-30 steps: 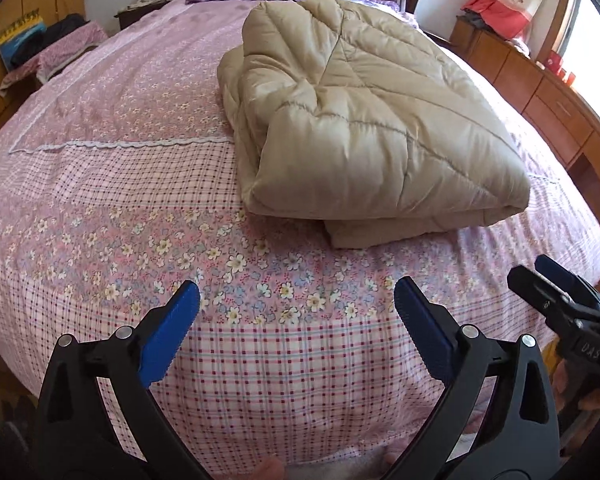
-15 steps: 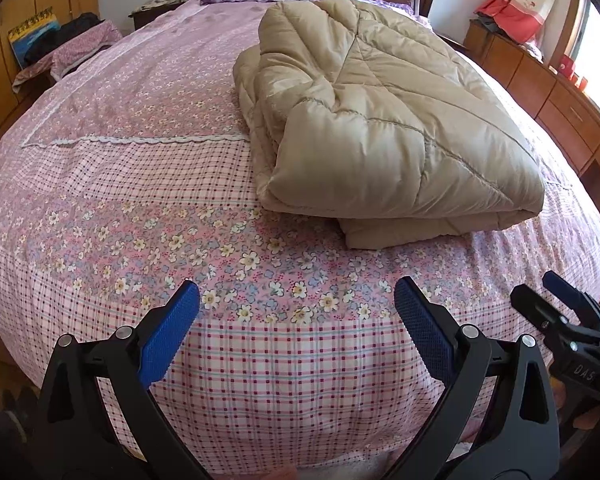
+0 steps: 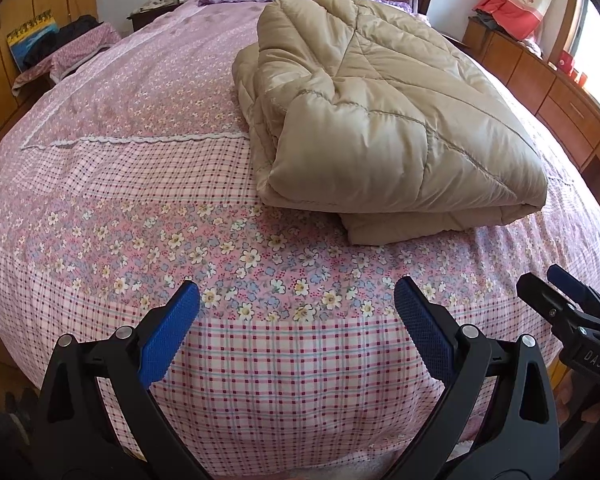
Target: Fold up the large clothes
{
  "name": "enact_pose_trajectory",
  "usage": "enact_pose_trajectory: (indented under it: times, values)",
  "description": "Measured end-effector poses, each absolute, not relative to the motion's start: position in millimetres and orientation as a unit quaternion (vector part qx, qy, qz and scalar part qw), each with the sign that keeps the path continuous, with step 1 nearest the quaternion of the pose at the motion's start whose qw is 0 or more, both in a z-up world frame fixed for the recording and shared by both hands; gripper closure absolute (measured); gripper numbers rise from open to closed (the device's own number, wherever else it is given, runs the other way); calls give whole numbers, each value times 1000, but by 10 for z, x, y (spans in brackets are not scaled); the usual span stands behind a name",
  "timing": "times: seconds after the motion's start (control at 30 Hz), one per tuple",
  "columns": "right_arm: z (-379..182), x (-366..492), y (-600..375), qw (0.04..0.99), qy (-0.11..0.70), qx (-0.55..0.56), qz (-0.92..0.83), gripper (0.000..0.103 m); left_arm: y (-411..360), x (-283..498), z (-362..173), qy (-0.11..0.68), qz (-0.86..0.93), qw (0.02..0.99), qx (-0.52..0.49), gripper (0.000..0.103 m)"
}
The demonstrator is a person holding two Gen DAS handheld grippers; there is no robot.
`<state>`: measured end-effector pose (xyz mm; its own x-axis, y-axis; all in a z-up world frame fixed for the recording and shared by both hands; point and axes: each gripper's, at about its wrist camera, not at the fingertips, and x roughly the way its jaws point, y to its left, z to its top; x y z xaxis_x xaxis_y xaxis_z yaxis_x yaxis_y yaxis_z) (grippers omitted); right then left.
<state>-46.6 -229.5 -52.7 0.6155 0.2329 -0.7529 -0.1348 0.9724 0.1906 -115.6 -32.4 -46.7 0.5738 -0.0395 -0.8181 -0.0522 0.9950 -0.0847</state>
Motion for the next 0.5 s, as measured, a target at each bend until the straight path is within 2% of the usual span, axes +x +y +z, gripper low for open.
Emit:
enact_pose_trajectory:
  times: [0.5]
  values:
    - [-503,-428,-2260,897,427,55,103,6,-321,-1157,-460,461,3,886,-49,6]
